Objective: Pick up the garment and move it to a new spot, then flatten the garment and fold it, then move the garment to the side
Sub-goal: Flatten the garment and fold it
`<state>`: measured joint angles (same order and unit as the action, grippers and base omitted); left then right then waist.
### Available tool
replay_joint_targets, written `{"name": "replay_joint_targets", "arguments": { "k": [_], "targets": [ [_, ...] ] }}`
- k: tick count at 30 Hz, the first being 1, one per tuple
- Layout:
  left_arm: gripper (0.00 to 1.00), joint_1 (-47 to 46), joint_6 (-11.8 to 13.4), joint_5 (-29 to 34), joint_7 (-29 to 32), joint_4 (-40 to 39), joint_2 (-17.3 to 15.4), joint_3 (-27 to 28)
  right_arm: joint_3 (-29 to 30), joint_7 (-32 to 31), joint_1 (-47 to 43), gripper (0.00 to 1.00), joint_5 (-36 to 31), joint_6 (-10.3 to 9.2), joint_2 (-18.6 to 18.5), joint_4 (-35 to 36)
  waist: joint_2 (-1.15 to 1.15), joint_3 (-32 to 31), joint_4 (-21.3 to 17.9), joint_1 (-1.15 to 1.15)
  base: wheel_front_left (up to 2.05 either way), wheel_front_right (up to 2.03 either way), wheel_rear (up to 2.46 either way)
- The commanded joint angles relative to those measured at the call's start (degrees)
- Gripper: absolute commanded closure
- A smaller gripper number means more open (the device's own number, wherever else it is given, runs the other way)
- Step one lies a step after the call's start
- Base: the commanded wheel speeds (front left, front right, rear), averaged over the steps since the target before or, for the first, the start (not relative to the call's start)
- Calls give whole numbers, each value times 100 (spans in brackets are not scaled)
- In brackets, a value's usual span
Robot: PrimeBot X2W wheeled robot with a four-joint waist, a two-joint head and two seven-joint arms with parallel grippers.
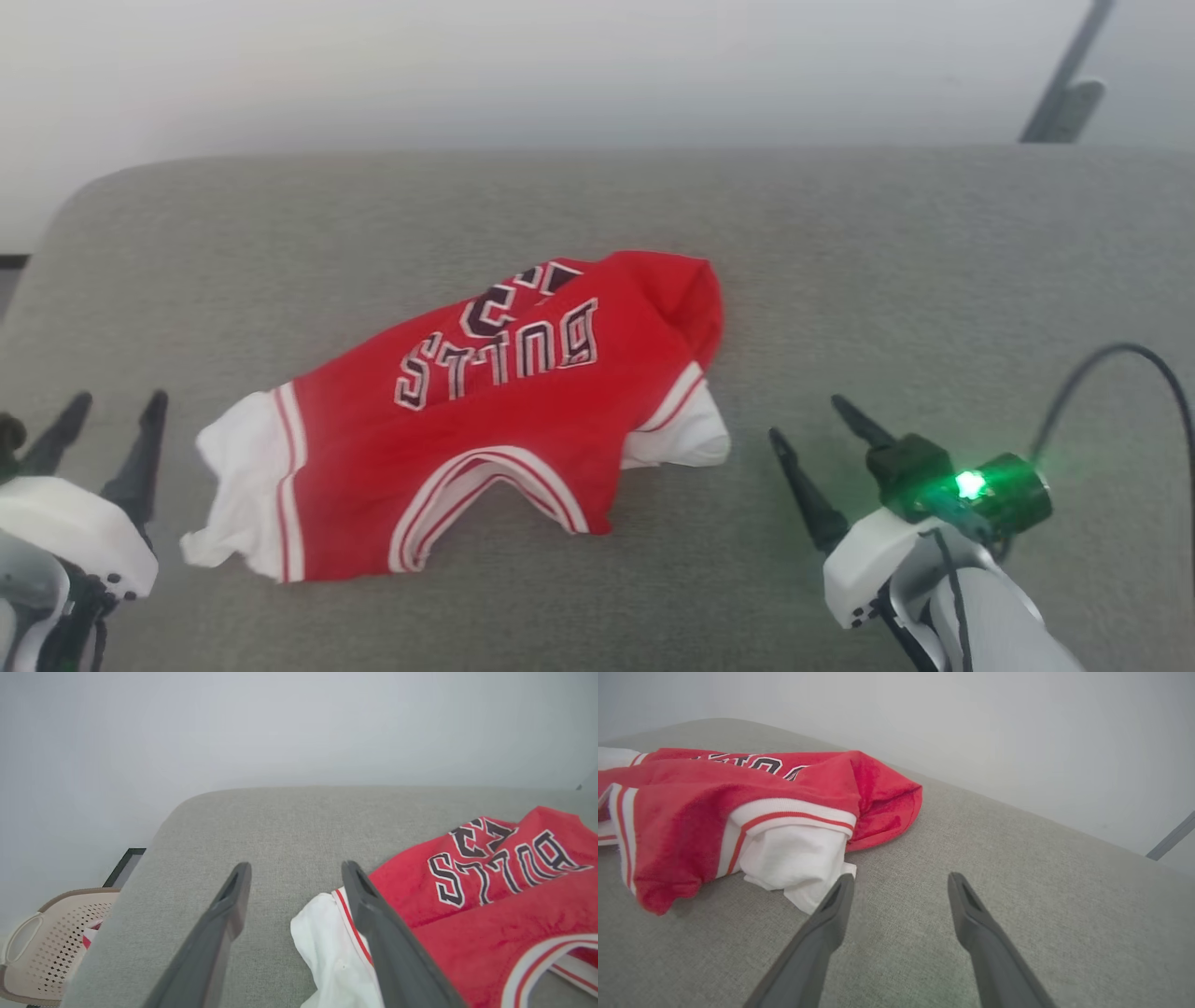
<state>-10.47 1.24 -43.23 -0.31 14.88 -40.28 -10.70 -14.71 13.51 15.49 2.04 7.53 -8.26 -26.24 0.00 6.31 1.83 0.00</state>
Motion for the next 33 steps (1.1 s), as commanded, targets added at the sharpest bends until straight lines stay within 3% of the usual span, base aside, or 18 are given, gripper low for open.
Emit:
{"name": "replay_joint_targets", "arguments": {
  "k": [1,6,11,17,22,28,29,30,33],
  "targets": [
    [0,97,64,31,-181,-80,39,70,-142,-73,97,0,150,-8,-75,-77,0,-48,126,0,0,0,0],
    [0,521,251,163,-1054,-490,263,276,-844,-507,370,0,814,-8,-362,-292,0,-96,404,0,0,0,0],
    [0,893,345,280,-1442,-835,631,560,-1379,-1003,652,0,1262,-9,-633,-422,0,-83,685,0,0,0,0],
    [0,1153,147,740,-1489,-1203,1408,1194,-1824,-1621,1044,0,1637,-8,-854,-749,0,2,1082,0,0,0,0],
    [0,1217,-177,1082,-1491,-1223,1982,1583,-2170,-2079,1354,0,1824,-8,-931,-1088,0,79,1301,0,0,0,0],
    [0,1106,-537,1411,-1492,-1066,2441,1929,-2601,-2752,1628,0,2106,-8,-907,-1680,0,132,1483,0,0,0,0],
    [0,1093,-586,1439,-1492,-1043,2505,1975,-2657,-2859,1664,20,2171,-4,-899,-1780,0,137,1500,0,0,0,0],
    [0,1071,-626,1463,-1492,-1022,2571,2010,-2764,-2953,1698,100,2202,-5,-905,-1864,0,138,1519,0,0,0,0],
    [0,1034,-733,1567,-1493,-985,2712,2133,-2837,-3111,1803,100,2425,-6,-928,-2072,0,129,1553,0,0,0,0]
  ]
}}
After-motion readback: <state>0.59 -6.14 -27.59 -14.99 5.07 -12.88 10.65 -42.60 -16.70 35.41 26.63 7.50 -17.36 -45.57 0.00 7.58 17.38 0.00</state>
